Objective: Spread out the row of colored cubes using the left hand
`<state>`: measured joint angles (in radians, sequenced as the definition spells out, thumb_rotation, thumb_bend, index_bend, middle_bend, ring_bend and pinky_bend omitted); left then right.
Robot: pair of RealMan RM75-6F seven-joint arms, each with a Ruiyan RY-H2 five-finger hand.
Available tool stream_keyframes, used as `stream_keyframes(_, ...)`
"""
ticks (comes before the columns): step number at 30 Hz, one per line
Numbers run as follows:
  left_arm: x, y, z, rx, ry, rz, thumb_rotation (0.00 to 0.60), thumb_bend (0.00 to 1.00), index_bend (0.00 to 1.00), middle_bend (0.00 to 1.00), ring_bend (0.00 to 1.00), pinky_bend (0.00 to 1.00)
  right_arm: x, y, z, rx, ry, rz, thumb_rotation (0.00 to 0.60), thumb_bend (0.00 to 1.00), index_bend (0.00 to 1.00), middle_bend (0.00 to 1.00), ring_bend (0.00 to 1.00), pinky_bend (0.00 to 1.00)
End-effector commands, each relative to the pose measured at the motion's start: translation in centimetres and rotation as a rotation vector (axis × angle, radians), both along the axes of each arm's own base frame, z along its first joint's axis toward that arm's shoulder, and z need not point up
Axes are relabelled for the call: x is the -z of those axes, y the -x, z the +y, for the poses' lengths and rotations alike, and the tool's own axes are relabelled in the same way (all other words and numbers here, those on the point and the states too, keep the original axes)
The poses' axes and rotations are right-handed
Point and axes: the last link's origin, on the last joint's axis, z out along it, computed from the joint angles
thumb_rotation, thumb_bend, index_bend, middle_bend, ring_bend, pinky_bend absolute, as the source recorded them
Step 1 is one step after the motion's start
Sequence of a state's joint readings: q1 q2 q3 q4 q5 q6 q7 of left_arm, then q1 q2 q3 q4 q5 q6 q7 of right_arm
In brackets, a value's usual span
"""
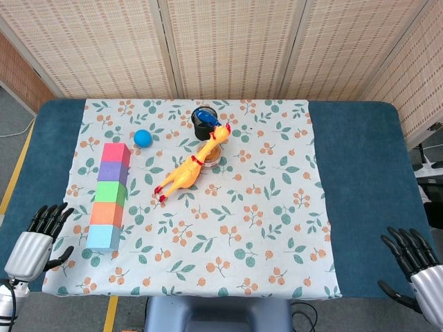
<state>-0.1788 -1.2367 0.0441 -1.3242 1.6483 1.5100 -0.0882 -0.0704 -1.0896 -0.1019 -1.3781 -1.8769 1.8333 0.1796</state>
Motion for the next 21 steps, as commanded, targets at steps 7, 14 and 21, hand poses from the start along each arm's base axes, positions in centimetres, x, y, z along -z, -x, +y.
stream_keyframes(7, 0.2, 1.0, -0.3, -0.121, 0.035, 0.059, 0.600, 0.34, 0.00, 0.00, 0.00, 0.00, 0.2, 0.0, 0.4, 0.005, -0.015, 0.010, 0.600, 0.09, 0.00, 0.00, 0.00, 0.00)
stream_keyframes(14, -0.8, 4.0, 0.3, -0.387, 0.051, 0.133, 0.600, 0.40, 0.00, 0.09, 0.00, 0.00, 0.4, 0.0, 0.3, 0.014, -0.034, 0.013, 0.600, 0.09, 0.00, 0.00, 0.00, 0.00)
stream_keyframes(21, -0.9, 4.9, -0.8, -0.477, 0.135, 0.165, 0.600, 0.48, 0.10, 0.20, 0.03, 0.04, 0.7, -0.3, 0.5, 0.004, -0.048, 0.015, 0.600, 0.09, 0.00, 0.00, 0.00, 0.00)
